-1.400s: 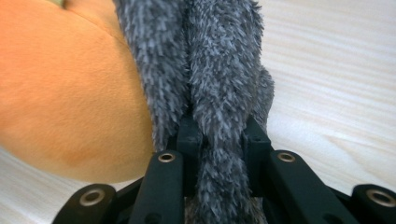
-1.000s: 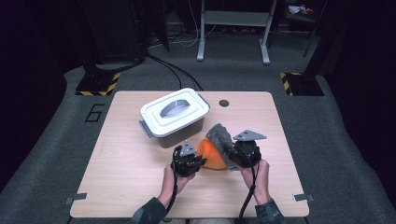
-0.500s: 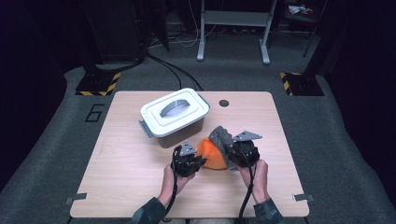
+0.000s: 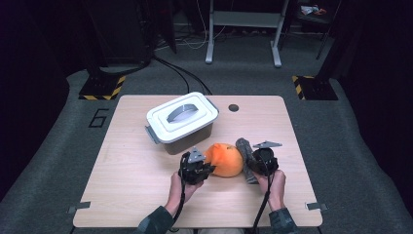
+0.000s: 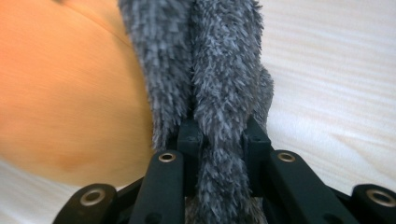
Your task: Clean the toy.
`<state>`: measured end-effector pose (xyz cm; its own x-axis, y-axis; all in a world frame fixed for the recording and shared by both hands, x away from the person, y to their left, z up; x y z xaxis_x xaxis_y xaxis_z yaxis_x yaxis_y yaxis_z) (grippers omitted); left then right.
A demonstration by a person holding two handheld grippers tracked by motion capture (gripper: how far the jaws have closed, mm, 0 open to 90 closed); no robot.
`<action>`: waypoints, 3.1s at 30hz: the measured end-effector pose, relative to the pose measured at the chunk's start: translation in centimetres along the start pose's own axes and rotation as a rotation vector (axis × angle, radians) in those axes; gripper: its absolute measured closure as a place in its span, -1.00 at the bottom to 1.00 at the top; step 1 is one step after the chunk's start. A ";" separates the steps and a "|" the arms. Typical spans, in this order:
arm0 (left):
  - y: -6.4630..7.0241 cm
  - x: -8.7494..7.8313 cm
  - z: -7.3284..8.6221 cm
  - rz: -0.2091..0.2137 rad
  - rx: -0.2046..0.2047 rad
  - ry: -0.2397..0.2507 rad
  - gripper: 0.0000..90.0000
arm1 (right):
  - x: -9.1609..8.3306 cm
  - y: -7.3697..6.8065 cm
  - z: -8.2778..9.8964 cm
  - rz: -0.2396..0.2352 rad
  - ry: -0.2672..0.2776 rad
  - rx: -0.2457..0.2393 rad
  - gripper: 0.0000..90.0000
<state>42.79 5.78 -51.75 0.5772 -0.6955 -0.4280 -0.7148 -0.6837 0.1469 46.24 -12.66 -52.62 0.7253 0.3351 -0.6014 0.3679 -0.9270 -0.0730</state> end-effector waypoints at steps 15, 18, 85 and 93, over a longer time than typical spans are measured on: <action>-0.1 -0.1 0.0 -0.001 -0.016 0.007 0.80 | 1.3 1.2 1.7 0.007 -0.081 0.010 0.67; -0.2 -0.1 0.1 0.000 -0.017 0.010 0.80 | -0.4 1.5 0.4 0.034 -0.022 0.014 0.67; 0.2 -0.4 -0.2 -0.014 -0.062 -0.003 0.81 | -4.1 -2.8 -4.7 -0.049 0.122 -0.074 0.67; 0.1 -0.2 -0.2 -0.037 -0.050 -0.008 0.81 | -4.9 -5.1 -5.9 -0.090 0.147 -0.128 0.67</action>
<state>42.69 5.79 -51.45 0.5996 -0.6679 -0.4409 -0.6724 -0.7192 0.1750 44.21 -8.56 -44.55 0.7596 0.4452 -0.4742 0.4991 -0.8664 -0.0139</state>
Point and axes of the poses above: each handheld gripper's, and its own axes: x roughly forward along the jaws, z roughly out of its underside, y roughly to its right, the point moved 8 cm from there along x, roughly forward along the jaws, and after that the axes turned 10 degrees about y, right-handed, at the moved point
